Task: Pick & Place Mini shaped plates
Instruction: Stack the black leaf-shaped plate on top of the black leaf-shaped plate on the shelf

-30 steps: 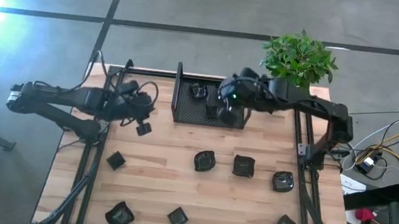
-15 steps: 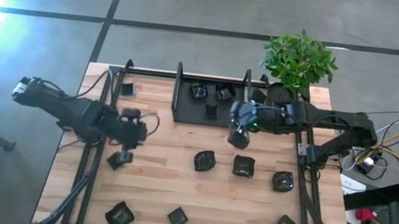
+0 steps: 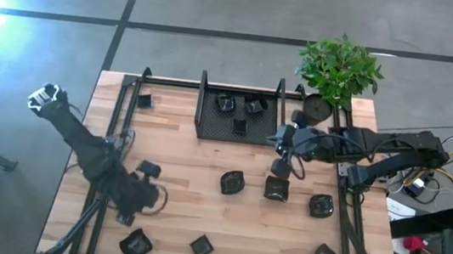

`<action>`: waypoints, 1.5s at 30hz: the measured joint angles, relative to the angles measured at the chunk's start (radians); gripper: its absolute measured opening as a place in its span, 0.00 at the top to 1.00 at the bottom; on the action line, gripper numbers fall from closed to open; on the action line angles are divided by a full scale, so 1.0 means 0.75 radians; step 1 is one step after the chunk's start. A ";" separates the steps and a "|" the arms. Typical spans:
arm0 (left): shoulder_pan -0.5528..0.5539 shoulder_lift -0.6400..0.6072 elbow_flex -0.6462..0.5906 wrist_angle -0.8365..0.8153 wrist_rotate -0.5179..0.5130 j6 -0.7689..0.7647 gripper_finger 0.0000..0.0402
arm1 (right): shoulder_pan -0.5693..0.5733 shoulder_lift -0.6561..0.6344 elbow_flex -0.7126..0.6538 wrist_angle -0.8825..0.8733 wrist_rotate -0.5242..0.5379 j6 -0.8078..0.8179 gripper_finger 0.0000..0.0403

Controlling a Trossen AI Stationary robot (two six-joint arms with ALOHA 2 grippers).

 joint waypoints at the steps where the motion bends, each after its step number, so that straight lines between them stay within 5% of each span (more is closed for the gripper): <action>1: -0.008 0.024 0.000 0.014 -0.049 0.017 0.85 | 0.006 -0.009 -0.012 0.015 -0.001 0.000 0.96; 6: 0.011 0.118 0.000 0.020 -0.294 0.105 0.85 | 0.031 -0.025 -0.036 0.053 -0.001 0.001 0.96; 17: 0.137 0.204 0.000 0.289 -0.470 0.139 0.85 | 0.066 0.008 -0.101 0.039 -0.172 -0.006 0.96; 30: 0.525 0.406 0.000 0.685 -0.296 -0.014 0.85 | 0.109 0.011 -0.102 0.037 -0.172 -0.046 0.96; 37: 0.704 0.563 0.000 0.803 -0.135 -0.321 0.85 | 0.144 0.011 -0.102 0.039 -0.172 -0.045 0.96; 45: 0.799 0.675 0.000 0.915 -0.050 -0.436 0.85 | 0.198 0.011 -0.102 0.038 -0.172 -0.046 0.96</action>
